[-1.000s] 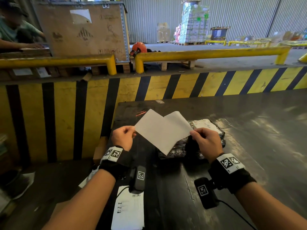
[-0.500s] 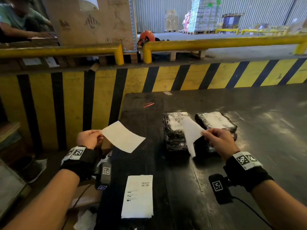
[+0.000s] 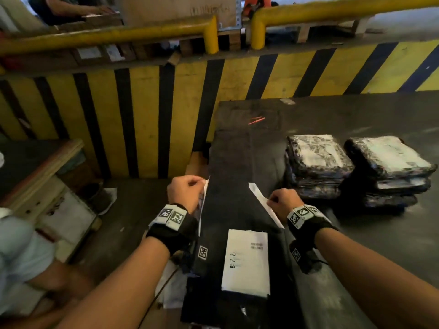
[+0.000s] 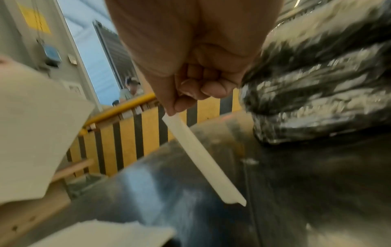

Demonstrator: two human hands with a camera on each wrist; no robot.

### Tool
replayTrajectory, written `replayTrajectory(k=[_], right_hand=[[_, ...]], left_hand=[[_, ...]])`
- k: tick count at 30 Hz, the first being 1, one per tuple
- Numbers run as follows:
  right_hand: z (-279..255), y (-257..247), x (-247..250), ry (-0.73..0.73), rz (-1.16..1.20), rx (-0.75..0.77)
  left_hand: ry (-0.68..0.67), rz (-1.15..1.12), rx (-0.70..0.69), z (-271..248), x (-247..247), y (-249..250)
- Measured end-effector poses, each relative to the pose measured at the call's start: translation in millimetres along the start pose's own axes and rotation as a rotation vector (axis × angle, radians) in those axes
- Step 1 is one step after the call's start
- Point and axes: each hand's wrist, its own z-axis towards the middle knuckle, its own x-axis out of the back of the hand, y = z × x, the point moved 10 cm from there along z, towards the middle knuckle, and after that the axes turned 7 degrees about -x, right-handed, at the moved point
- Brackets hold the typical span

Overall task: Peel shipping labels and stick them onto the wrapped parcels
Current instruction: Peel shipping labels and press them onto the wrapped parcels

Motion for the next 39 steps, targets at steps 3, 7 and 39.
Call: replayTrajectory(k=[3, 7, 39], right_hand=[[14.8, 1.3, -26.8, -0.037, -0.037, -0.05], [20.2, 3.9, -43.1, -0.054, -0.044, -0.083], [-75.4, 118.3, 233.2, 0.441, 0.664, 0.262]], left_hand=[[0.001, 0.02, 0.011, 0.8, -1.7, -6.9], [-0.021, -0.035, 0.012, -2.1, -14.4, -4.5], [-0.194, -0.22, -0.131, -54.7, -167.4, 212.3]])
